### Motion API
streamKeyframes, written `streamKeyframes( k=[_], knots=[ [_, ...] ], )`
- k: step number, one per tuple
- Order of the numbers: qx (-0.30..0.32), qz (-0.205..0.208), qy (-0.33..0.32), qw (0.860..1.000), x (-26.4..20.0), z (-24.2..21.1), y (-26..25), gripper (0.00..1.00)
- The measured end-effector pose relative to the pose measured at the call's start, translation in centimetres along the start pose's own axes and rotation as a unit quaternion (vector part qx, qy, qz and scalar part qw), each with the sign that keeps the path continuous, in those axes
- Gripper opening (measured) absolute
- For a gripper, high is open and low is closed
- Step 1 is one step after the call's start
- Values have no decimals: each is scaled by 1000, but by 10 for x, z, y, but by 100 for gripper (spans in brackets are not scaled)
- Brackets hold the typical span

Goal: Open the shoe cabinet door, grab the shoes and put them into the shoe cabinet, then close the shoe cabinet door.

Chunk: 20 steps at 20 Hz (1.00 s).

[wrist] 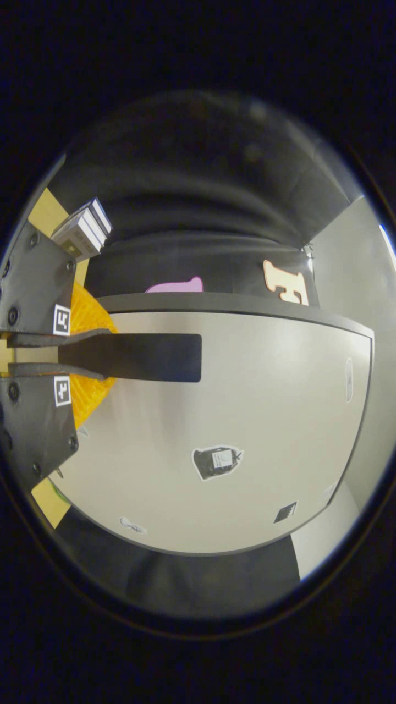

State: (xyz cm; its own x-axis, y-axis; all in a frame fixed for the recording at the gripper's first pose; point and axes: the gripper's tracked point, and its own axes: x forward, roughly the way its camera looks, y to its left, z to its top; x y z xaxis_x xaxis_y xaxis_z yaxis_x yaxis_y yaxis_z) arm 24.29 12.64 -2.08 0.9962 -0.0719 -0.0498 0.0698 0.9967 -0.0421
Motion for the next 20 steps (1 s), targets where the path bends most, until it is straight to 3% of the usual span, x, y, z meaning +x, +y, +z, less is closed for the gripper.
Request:
streamKeyframes(
  k=[8, 20],
  knots=[
    [4, 30, 3, 1000, -42, -1, -7, 12],
    [-10, 134, 21, 991, -139, 4, -65, 12]
  ],
)
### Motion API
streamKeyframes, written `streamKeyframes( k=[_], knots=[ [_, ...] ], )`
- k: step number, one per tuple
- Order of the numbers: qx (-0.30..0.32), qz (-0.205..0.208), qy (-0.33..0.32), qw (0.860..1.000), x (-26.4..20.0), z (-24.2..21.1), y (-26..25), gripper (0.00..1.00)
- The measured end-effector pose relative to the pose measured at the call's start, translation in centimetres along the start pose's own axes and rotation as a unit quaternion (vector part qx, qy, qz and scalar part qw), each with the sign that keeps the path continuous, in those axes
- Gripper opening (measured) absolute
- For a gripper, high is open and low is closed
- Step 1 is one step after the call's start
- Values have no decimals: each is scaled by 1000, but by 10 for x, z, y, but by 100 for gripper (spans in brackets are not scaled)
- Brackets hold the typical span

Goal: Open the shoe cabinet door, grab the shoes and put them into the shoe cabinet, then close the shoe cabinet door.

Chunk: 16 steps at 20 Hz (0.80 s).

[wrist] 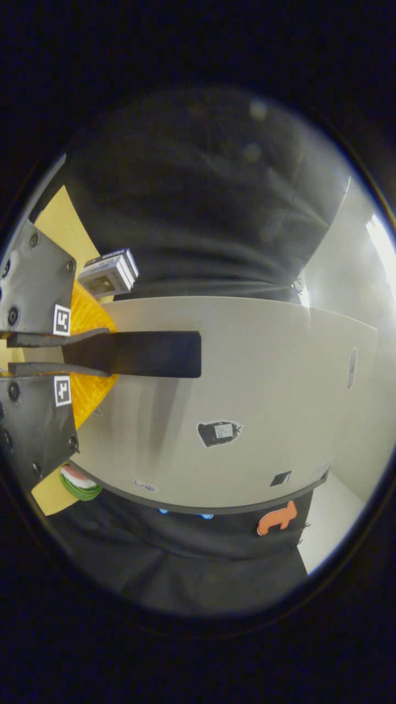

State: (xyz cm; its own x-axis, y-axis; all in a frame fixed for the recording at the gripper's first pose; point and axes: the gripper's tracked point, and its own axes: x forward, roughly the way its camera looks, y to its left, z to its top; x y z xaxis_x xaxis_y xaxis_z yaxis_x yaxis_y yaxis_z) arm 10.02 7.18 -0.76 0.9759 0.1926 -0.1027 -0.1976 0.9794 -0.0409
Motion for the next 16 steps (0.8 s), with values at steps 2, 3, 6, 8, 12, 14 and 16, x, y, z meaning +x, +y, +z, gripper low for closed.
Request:
streamKeyframes(
  k=[2, 3, 6, 8, 12, 14, 16],
  knots=[
    [0, 10, -1, 1000, -20, 0, -16, 12],
    [-1, 11, -3, 1000, -31, 1, -25, 12],
    [-2, 4, -3, 1000, -59, 0, -56, 11],
    [-11, -7, -1, 1000, -74, -1, -75, 11],
    [-17, -36, 0, 999, -97, -3, -120, 9],
    [-16, -62, 1, 998, -108, -4, -147, 8],
    [-29, -90, 2, 996, -115, -4, -180, 7]
  ],
)
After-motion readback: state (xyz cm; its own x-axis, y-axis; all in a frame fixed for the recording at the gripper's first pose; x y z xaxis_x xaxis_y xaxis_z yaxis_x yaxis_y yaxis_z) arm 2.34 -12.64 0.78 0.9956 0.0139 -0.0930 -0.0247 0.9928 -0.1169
